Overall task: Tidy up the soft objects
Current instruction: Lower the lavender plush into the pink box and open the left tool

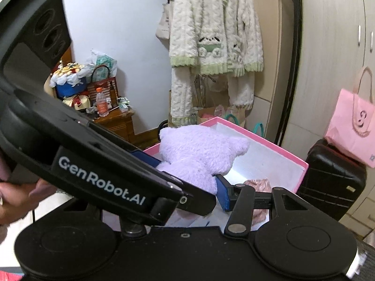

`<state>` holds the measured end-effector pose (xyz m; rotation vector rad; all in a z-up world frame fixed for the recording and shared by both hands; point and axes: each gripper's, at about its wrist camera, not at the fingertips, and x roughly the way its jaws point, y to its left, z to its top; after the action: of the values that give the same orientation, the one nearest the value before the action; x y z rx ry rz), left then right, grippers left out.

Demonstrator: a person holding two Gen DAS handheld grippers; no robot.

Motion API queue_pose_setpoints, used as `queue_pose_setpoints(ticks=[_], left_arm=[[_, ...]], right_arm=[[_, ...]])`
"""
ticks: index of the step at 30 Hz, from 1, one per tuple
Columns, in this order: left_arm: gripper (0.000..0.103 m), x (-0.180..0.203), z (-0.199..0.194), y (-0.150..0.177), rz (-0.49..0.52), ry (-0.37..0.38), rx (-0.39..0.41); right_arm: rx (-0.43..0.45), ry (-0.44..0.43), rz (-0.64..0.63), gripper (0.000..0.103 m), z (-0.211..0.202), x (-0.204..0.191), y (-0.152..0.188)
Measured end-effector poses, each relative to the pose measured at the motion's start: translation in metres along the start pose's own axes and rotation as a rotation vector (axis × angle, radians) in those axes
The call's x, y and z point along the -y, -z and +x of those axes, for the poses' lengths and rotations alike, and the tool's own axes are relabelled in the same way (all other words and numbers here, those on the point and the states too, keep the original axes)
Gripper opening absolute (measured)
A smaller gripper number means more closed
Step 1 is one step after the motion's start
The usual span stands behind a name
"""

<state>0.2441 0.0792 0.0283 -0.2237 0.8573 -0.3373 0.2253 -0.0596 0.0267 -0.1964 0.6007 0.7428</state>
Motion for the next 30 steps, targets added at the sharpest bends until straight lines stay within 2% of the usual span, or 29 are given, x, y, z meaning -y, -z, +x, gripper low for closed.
queue_pose_setpoints(ticks=[9, 14, 17, 21, 25, 30], left_arm=[[0.053, -0.037, 0.054, -0.022, -0.103, -0.043, -0.027], [0.054, -0.045, 0.068, -0.025, -0.141, -0.045, -0.046], [0.053, -0.043, 0.074, -0.024, -0.137, -0.084, -0.043], [0.053, -0.035, 0.07, -0.014, -0.093, -0.138, -0.015], [0.054, -0.034, 0.058, -0.011, -0.102, -0.114, -0.012], [0.055, -0.021, 0.03, -0.005, -0.038, -0.134, 0.039]], right_arm=[[-0.087, -0.066, 0.011, 0.057, 0.066, 0.037, -0.011], [-0.125, -0.05, -0.04, 0.058, 0.081, 0.039, -0.014], [-0.155, -0.036, -0.054, 0.061, 0.089, 0.039, -0.015], [-0.193, 0.004, -0.036, 0.061, 0.088, 0.036, -0.009], [-0.196, 0.028, -0.072, 0.064, 0.081, 0.027, -0.007], [-0.185, 0.065, -0.091, 0.064, 0.059, 0.019, -0.005]])
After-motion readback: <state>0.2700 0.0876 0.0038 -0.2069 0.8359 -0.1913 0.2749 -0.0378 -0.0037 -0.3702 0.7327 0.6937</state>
